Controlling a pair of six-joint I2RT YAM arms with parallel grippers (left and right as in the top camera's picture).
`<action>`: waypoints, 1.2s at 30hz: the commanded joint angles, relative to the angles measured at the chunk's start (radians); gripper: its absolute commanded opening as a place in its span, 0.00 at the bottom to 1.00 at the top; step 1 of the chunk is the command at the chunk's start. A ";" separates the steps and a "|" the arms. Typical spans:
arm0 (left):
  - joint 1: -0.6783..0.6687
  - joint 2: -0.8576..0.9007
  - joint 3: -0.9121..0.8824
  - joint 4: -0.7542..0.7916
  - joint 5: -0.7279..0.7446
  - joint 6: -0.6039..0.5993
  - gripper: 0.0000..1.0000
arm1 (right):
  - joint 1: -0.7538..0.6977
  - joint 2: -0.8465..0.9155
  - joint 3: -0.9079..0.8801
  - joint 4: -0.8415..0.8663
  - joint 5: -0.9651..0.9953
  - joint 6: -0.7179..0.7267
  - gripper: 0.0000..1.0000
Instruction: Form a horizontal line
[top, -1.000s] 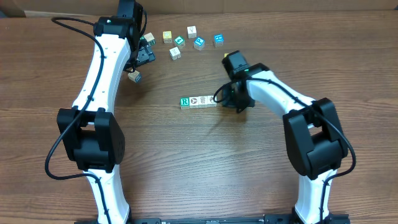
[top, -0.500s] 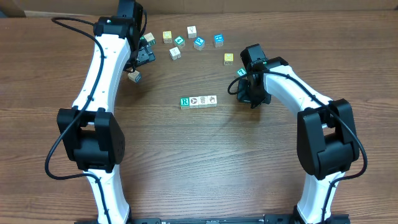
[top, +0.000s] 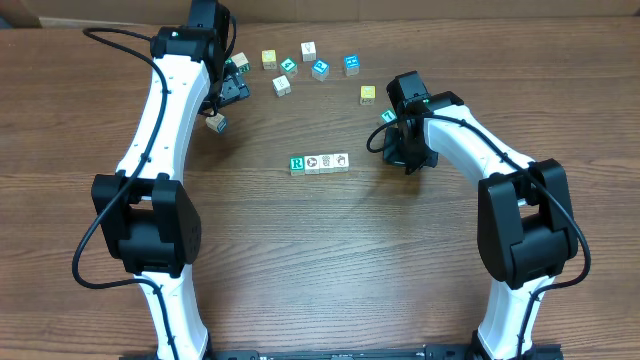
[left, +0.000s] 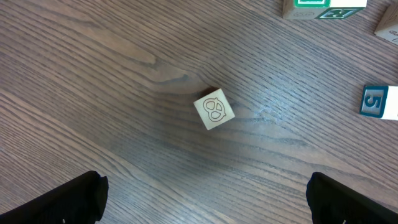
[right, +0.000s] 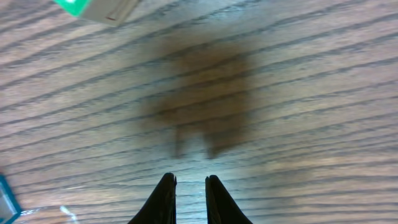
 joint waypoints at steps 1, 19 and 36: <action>-0.001 -0.023 0.019 -0.002 0.004 0.008 1.00 | -0.005 -0.036 0.024 -0.004 0.035 -0.002 0.13; -0.001 -0.023 0.019 -0.002 0.004 0.008 1.00 | -0.018 -0.036 0.021 -0.018 0.115 -0.003 0.84; -0.001 -0.023 0.019 -0.002 0.004 0.008 1.00 | -0.023 -0.036 0.021 -0.035 0.150 -0.002 1.00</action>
